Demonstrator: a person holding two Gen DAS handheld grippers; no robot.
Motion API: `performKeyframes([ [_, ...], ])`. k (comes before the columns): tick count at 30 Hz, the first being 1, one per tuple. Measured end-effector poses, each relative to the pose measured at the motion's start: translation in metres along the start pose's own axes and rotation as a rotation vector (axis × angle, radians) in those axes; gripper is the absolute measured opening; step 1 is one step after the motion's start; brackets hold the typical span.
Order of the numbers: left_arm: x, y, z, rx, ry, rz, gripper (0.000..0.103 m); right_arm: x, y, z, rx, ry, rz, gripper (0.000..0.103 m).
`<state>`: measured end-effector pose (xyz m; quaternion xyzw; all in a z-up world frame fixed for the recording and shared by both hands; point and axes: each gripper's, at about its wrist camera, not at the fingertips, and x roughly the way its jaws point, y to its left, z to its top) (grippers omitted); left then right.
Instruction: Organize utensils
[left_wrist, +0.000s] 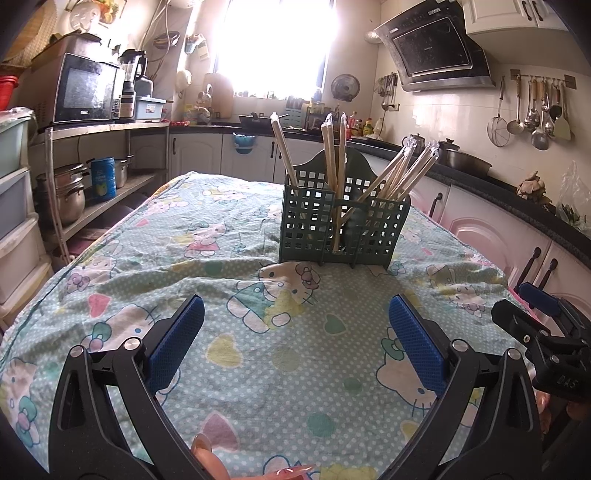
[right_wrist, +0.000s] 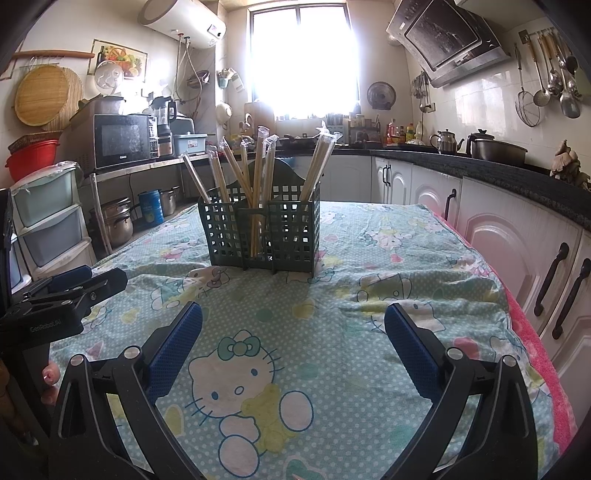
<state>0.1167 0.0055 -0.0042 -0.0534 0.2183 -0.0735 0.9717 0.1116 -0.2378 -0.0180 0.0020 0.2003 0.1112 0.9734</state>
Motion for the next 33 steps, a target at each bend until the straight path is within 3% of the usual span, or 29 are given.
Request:
performKeyframes([
  [21, -0.001, -0.003, -0.001, 0.01, 0.005, 0.01, 0.092, 0.001, 0.001, -0.001, 0.005, 0.002, 0.0, 0.096],
  [25, 0.004, 0.007, 0.004, -0.014, 0.045, 0.031, 0.092, 0.002, -0.009, 0.008, 0.012, 0.018, -0.007, 0.096],
  [28, 0.018, 0.033, 0.018, -0.057, 0.121, 0.077, 0.092, 0.018, -0.035, 0.022, 0.056, 0.127, -0.01, 0.097],
  [31, 0.033, 0.066, 0.031, -0.084, 0.195, 0.144, 0.092, 0.053, -0.075, 0.03, 0.079, 0.319, -0.122, 0.097],
  [33, 0.046, 0.092, 0.038, -0.087, 0.239, 0.223, 0.092, 0.071, -0.101, 0.03, 0.096, 0.377, -0.172, 0.097],
])
